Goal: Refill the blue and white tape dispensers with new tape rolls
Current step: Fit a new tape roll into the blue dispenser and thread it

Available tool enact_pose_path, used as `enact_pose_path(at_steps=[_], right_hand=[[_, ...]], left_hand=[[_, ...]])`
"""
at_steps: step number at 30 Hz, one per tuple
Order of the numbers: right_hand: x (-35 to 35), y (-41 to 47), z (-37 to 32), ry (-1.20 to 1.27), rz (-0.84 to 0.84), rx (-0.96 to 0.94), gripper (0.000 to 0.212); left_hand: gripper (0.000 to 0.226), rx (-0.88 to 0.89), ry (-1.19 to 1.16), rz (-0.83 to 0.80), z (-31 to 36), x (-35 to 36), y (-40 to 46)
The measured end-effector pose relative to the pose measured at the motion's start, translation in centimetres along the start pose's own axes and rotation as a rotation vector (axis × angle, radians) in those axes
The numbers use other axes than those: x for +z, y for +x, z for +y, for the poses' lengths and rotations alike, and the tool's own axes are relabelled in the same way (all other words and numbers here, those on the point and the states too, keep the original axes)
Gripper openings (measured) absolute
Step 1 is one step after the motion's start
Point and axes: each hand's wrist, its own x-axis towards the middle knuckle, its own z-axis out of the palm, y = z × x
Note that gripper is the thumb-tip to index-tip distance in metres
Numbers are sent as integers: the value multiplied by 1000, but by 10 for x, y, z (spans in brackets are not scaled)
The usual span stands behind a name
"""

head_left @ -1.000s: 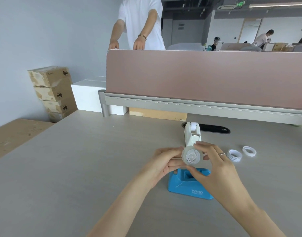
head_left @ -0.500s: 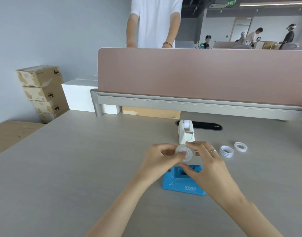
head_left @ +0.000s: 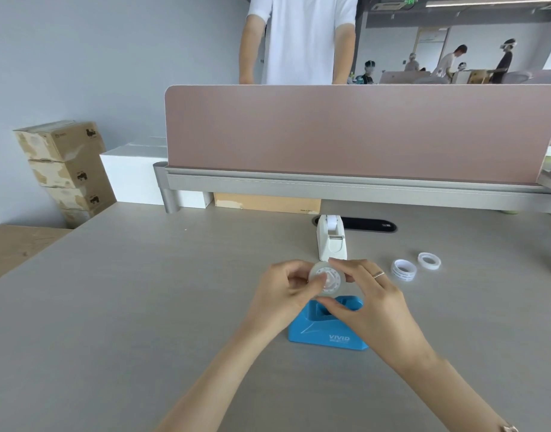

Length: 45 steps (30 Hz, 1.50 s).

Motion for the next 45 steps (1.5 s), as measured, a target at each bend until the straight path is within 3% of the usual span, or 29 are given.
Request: enact_pose_path(at_steps=[3, 14, 25, 32, 38, 45], right_hand=[[1, 0, -1, -1, 3, 4, 53], [-1, 2, -8, 7, -4, -61, 54], [-4, 2, -9, -7, -46, -92, 55], [-6, 4, -8, -8, -61, -126, 53], [-15, 11, -9, 228, -146, 31, 51], [-21, 15, -8, 552, -226, 443, 12]], left_hand=[[11, -10, 96, -61, 0, -1, 2], [9, -76, 70, -162, 12, -12, 3], [5, -105, 45, -70, 13, -11, 5], [12, -143, 15, -157, 11, -19, 7], [8, -139, -16, -162, 7, -21, 7], [20, -128, 38, -169, 4, -23, 9]])
